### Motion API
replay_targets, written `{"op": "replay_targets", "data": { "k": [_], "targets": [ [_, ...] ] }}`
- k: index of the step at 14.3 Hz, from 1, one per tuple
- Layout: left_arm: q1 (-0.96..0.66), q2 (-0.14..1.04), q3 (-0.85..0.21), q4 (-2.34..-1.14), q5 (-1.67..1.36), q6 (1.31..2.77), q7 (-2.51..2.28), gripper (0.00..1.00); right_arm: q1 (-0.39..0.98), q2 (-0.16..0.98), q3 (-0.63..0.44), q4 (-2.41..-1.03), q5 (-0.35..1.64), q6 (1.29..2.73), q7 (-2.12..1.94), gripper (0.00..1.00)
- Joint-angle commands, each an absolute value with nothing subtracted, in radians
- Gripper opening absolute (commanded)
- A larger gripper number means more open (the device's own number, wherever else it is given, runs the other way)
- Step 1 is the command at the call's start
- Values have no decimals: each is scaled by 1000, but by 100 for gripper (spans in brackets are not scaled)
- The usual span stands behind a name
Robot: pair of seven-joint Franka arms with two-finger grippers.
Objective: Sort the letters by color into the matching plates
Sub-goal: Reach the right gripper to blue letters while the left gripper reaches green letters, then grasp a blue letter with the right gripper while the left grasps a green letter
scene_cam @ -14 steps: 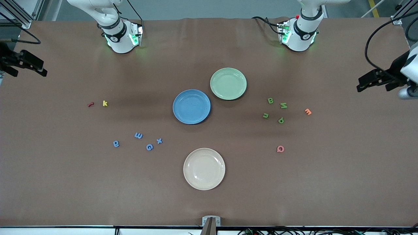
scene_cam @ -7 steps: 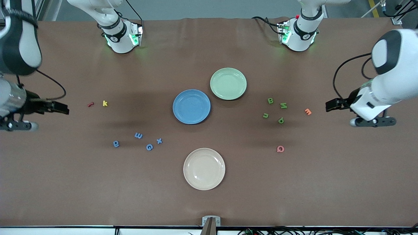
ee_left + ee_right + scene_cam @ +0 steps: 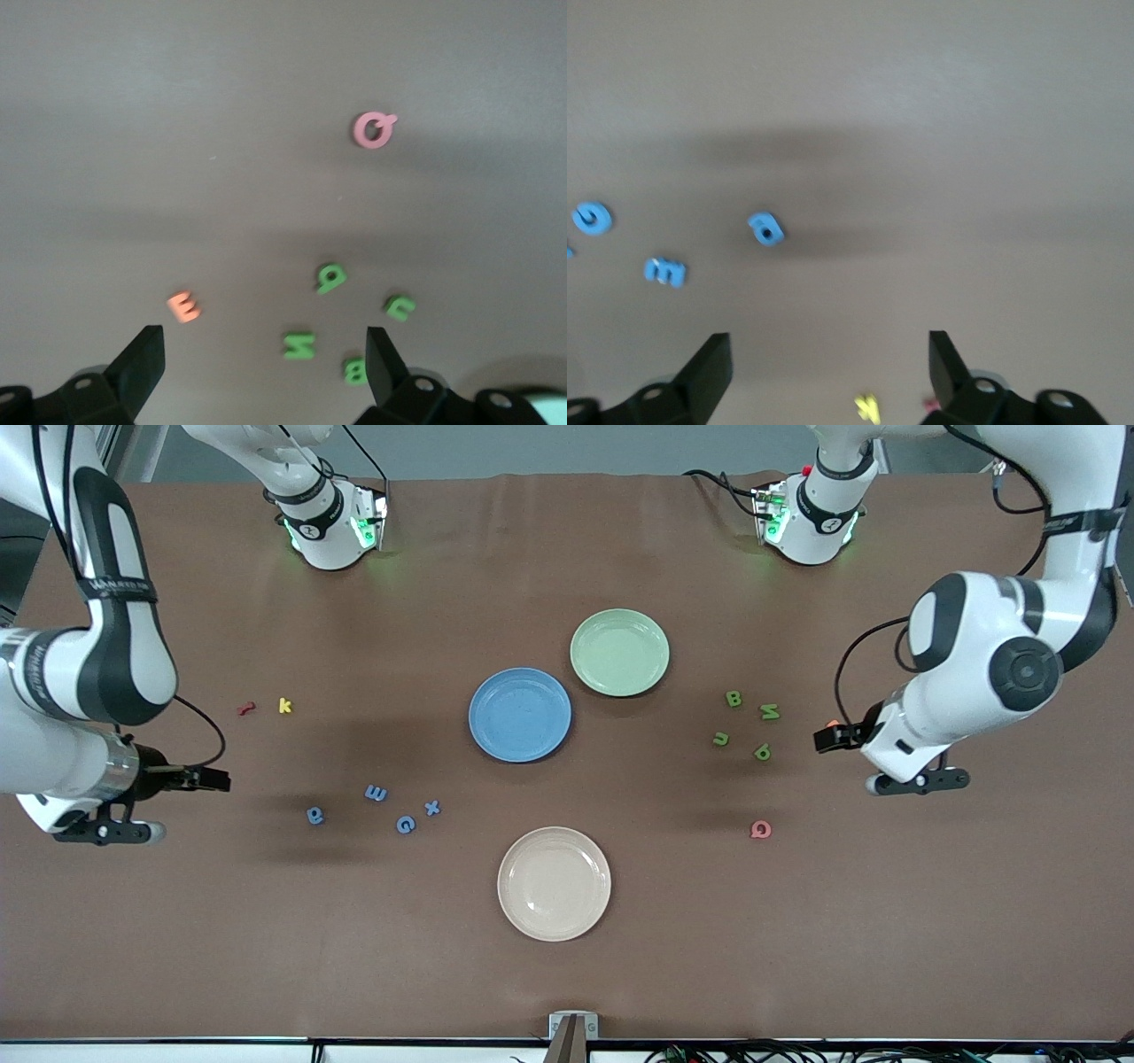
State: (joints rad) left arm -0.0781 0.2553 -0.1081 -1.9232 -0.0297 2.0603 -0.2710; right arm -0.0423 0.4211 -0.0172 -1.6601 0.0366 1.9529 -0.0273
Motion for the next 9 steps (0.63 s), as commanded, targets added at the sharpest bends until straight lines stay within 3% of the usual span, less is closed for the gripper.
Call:
{"op": "replay_targets", "data": {
  "k": [1, 4, 9],
  "targets": [
    [-112, 291, -123, -1972, -28, 2181, -351, 100, -14, 463, -15, -1712, 106, 2061, 24, 85],
    [-135, 316, -123, -2035, -23, 2299, -374, 100, 29, 505, -15, -1775, 110, 2213, 61, 71],
    [-138, 328, -123, -2175, 1, 2465, -387, 100, 64, 578, -15, -1852, 109, 2428, 71, 72]
  ]
}}
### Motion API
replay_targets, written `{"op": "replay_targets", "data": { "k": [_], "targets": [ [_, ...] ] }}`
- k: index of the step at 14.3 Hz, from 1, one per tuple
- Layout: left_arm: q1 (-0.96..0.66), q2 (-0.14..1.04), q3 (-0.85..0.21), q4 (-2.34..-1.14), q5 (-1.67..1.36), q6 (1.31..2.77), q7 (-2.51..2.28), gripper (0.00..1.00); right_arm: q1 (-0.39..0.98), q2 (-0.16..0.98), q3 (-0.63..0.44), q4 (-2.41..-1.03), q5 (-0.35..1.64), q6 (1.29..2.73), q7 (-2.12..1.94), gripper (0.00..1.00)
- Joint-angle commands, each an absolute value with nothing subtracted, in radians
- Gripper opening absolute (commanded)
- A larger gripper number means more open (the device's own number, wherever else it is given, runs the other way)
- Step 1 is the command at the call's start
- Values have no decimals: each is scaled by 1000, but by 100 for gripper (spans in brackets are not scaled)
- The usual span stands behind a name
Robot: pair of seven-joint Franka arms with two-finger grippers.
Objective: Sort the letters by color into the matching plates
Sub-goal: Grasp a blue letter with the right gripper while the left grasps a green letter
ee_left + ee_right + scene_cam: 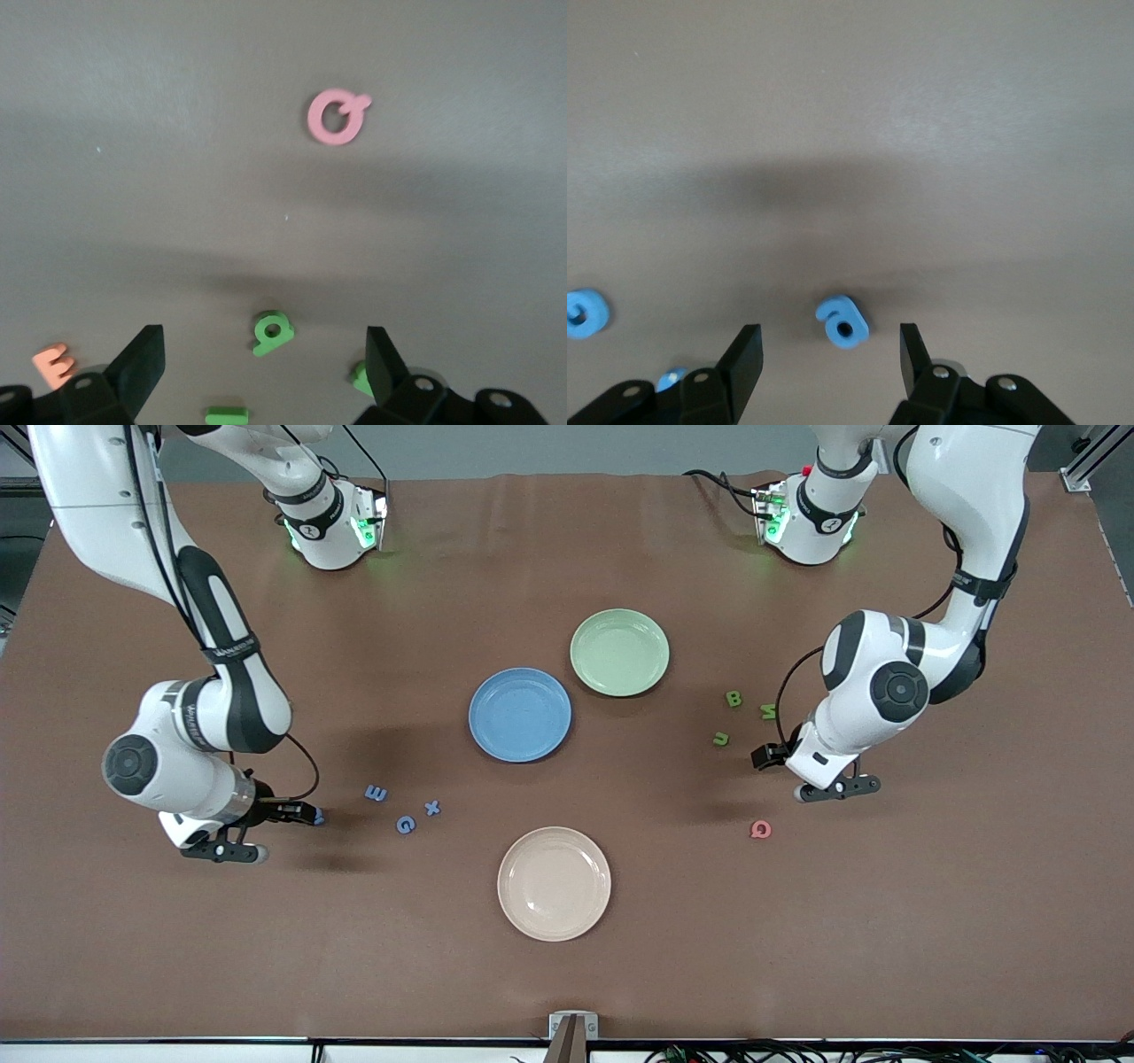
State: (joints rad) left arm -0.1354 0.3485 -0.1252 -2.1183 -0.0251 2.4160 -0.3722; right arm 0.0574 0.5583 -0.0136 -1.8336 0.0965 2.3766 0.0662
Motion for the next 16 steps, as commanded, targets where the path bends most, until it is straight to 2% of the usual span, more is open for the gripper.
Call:
{"op": "replay_targets", "data": {
  "k": [1, 10, 13, 14, 16],
  "targets": [
    [-138, 328, -123, -2187, 17, 2467, -387, 100, 66, 586, -15, -1850, 107, 2436, 64, 72],
    [-166, 405, -123, -2221, 60, 2585, -463, 92, 75, 606, -20, -1881, 68, 2461, 57, 72],
    [-167, 419, -121, -2220, 69, 2600, -476, 84, 77, 618, -21, -1913, 64, 2509, 57, 71],
    [-167, 422, -121, -2220, 69, 2605, -477, 79, 78, 618, -21, -1924, 64, 2532, 55, 68],
    [-169, 425, -121, -2220, 69, 2605, -479, 71, 78, 618, -21, -1925, 64, 2530, 57, 57]
  ]
}}
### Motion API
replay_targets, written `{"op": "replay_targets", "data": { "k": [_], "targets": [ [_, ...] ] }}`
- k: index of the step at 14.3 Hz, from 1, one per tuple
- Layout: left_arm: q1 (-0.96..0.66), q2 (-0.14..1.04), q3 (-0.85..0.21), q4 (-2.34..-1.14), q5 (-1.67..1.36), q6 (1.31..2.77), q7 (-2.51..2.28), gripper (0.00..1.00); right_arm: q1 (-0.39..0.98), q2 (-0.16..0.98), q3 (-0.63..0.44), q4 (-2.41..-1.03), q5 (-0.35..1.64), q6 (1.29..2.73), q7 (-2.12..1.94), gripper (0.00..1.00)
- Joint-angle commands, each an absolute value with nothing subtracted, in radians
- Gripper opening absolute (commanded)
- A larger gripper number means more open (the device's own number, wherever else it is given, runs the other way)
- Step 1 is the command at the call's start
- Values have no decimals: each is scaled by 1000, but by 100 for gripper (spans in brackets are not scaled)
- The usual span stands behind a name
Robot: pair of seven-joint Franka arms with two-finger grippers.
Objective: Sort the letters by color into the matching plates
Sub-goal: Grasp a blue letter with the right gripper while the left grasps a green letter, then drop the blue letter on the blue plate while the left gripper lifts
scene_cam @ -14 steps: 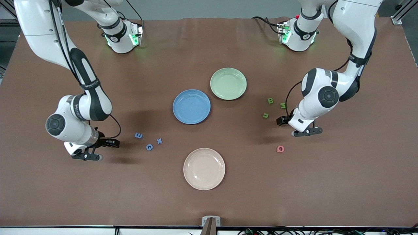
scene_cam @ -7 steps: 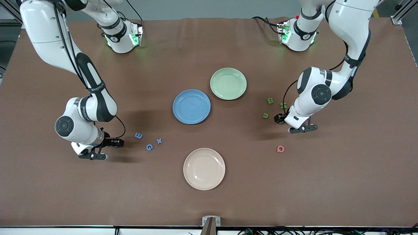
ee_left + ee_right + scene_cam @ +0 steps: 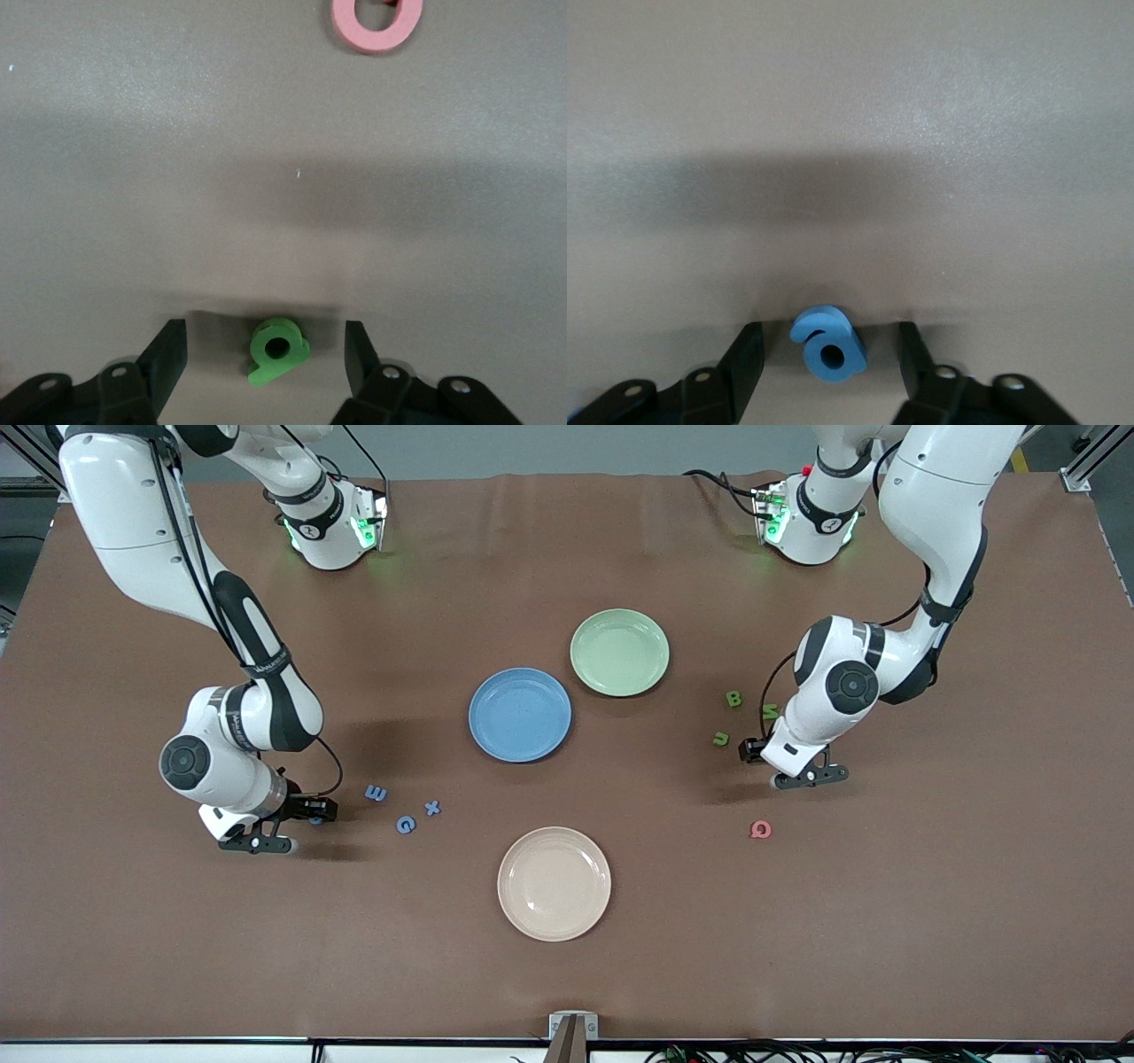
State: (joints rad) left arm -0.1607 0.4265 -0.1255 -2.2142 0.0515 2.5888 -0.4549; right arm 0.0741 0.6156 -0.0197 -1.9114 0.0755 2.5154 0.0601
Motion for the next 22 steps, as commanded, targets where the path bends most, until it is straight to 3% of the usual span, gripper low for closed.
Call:
{"op": "replay_targets", "data": {
  "k": [1, 3, 4, 6, 9, 13, 22],
  "targets": [
    [-169, 425, -121, -2220, 69, 2605, -479, 66, 77, 618, -21, -1925, 64, 2525, 57, 46],
    [-169, 426, -123, -2220, 69, 2605, -479, 63, 77, 618, -21, -1924, 64, 2516, 57, 12],
    [-169, 426, -123, -2221, 69, 2605, -482, 63, 77, 618, -21, -1924, 64, 2516, 57, 2],
    [-170, 426, -123, -2221, 71, 2605, -489, 62, 81, 609, -20, -1924, 64, 2508, 72, 0],
    [-179, 428, -123, -2221, 71, 2605, -491, 62, 135, 552, -17, -1899, 66, 2360, 208, 0],
    [-184, 437, -123, -2218, 69, 2606, -502, 56, 297, 445, -12, -1887, 78, 2226, 537, 0],
    [-179, 433, -121, -2212, 71, 2605, -505, 28, 646, 428, -12, -1919, 80, 2267, 1112, 0]
  ]
}}
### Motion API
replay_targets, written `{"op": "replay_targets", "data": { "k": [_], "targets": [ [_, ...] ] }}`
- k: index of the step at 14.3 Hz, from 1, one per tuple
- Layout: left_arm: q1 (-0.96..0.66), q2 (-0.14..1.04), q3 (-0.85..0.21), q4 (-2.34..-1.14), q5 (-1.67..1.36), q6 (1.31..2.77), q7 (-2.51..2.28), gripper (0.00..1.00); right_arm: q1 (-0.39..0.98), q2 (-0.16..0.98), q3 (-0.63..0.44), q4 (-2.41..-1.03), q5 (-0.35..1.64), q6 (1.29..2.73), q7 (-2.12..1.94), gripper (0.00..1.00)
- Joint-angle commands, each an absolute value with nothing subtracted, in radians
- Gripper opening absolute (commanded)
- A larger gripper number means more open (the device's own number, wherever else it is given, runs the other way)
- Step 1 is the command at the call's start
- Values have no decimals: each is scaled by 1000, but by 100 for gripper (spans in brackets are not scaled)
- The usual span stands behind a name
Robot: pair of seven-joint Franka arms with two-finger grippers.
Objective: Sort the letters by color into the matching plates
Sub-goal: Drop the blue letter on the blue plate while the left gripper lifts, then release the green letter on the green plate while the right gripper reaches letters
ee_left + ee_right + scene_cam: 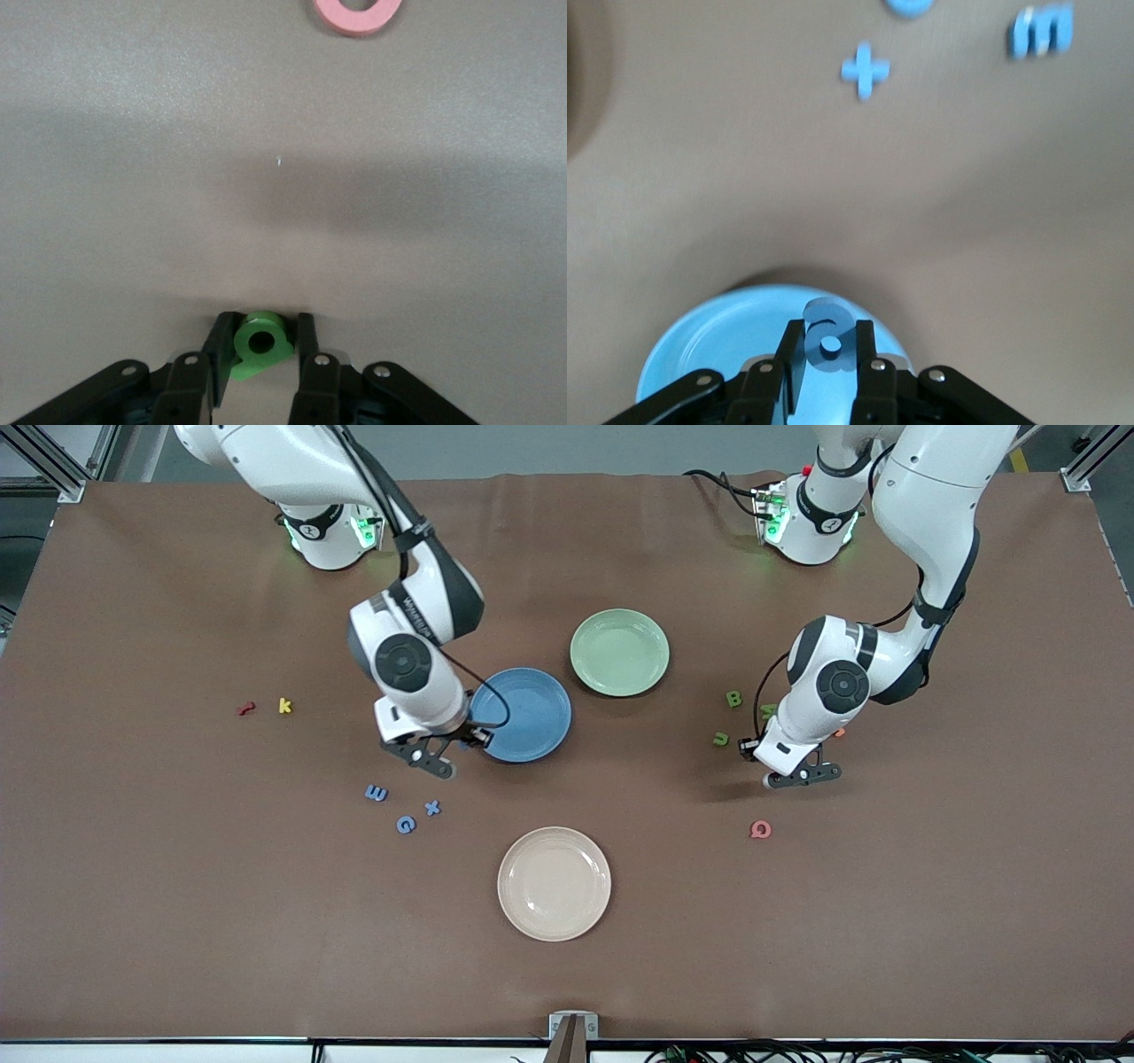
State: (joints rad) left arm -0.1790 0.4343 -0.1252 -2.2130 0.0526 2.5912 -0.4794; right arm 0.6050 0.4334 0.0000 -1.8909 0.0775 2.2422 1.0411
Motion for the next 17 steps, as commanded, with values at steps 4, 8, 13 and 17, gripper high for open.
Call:
{"op": "replay_targets", "data": {
  "k": [4, 8, 13, 17],
  "targets": [
    [-178, 390, -123, -2207, 71, 2579, -505, 26, 667, 428, -12, -1944, 80, 2299, 1175, 100],
    [-210, 293, -152, -2206, 71, 2421, -572, 26, 612, 425, -21, -1930, 69, 2290, 1021, 100],
    [-236, 262, -322, -2203, 71, 2407, -846, 26, 382, 434, -26, -1927, 63, 2306, 572, 100],
    [-239, 270, -464, -2203, 71, 2404, -1018, 26, 295, 474, -26, -1931, 58, 2385, 371, 82]
  ]
}}
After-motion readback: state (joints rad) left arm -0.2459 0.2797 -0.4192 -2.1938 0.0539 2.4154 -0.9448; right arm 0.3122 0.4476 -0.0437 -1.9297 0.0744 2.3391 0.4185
